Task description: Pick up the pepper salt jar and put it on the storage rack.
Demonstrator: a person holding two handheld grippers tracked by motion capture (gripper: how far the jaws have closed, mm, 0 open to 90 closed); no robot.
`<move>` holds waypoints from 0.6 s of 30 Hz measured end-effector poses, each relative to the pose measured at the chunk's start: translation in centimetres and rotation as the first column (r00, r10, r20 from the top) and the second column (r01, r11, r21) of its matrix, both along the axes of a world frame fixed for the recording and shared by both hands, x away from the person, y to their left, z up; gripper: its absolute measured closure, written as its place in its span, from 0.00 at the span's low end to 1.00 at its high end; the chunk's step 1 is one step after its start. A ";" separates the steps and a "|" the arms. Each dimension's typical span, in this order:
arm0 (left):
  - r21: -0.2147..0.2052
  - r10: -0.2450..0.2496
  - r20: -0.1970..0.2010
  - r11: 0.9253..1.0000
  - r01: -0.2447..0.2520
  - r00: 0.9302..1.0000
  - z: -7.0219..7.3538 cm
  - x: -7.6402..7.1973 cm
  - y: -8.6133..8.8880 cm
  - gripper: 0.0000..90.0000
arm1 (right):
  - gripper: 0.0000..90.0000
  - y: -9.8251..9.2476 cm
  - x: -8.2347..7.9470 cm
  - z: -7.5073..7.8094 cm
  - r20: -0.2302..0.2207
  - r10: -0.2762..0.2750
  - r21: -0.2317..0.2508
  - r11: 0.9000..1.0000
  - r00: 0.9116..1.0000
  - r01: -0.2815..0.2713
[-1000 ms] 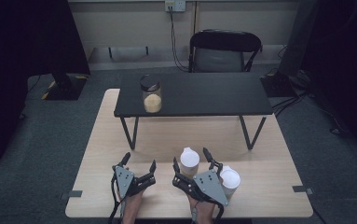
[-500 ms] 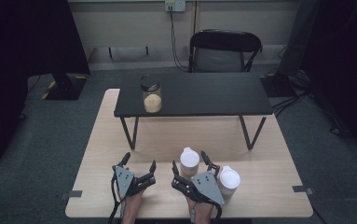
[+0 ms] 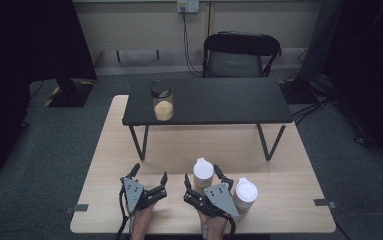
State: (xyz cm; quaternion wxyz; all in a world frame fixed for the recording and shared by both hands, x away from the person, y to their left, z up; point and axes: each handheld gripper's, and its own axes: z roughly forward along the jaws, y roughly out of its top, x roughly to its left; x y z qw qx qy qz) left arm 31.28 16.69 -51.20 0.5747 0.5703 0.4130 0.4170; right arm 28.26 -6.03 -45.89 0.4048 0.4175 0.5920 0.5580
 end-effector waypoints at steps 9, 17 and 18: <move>0.000 0.000 0.000 1.000 0.000 1.000 0.0 0.0 0.0 0.03 | 0.11 -0.3 0.7 -1.2 -0.038 -0.028 -0.010 1.000 0.999 0.028; 0.000 -0.002 0.000 1.000 0.002 1.000 0.0 0.0 0.0 0.03 | 0.14 -0.3 1.1 -1.9 -0.054 -0.023 -0.014 1.000 0.998 0.022; 0.000 -0.002 0.001 1.000 0.002 1.000 0.0 0.0 0.0 0.03 | 0.14 -0.3 1.1 -1.9 -0.051 -0.029 -0.022 0.999 0.998 0.027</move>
